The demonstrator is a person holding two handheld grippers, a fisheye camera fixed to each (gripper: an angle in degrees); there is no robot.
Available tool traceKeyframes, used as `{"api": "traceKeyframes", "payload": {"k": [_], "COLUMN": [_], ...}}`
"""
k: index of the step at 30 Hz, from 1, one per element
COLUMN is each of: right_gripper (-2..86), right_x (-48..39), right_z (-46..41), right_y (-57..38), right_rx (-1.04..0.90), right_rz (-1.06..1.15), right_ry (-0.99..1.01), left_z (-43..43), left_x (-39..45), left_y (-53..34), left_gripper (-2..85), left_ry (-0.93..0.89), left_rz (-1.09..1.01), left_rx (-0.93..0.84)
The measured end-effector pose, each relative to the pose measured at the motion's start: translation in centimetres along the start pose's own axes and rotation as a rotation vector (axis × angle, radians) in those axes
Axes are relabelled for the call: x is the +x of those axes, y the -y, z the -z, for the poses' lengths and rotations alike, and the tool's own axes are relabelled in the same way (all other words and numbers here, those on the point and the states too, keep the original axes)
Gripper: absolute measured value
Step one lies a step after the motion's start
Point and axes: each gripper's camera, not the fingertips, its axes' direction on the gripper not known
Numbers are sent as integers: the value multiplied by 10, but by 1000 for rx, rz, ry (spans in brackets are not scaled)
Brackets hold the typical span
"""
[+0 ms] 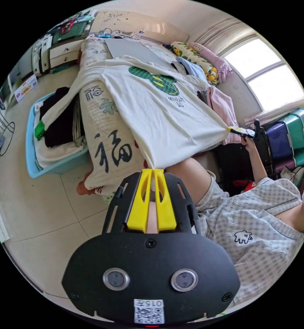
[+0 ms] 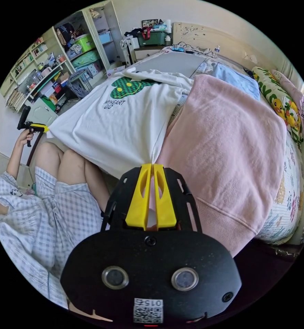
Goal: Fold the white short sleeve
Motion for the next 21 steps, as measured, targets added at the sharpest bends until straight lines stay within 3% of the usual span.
{"api": "traceKeyframes", "payload": {"k": [6,11,17,21], "right_gripper": [13,67,73,73], "right_x": [-18,-6,22,17], "right_z": [-49,-32,9,-21], "right_y": [-19,-29,14,93], "right_rx": [-124,-139,178,222], "right_rz": [42,64,51,91], "right_ry": [-71,92,217,130], "left_z": [-30,-54,4,9], "left_x": [-14,-16,-22,-5], "left_y": [-1,6,43,108], "left_gripper": [0,30,57,60], "left_ry": [-1,62,80,167], "left_rz": [57,66,85,-10], "left_rx": [-76,-203,72,137]}}
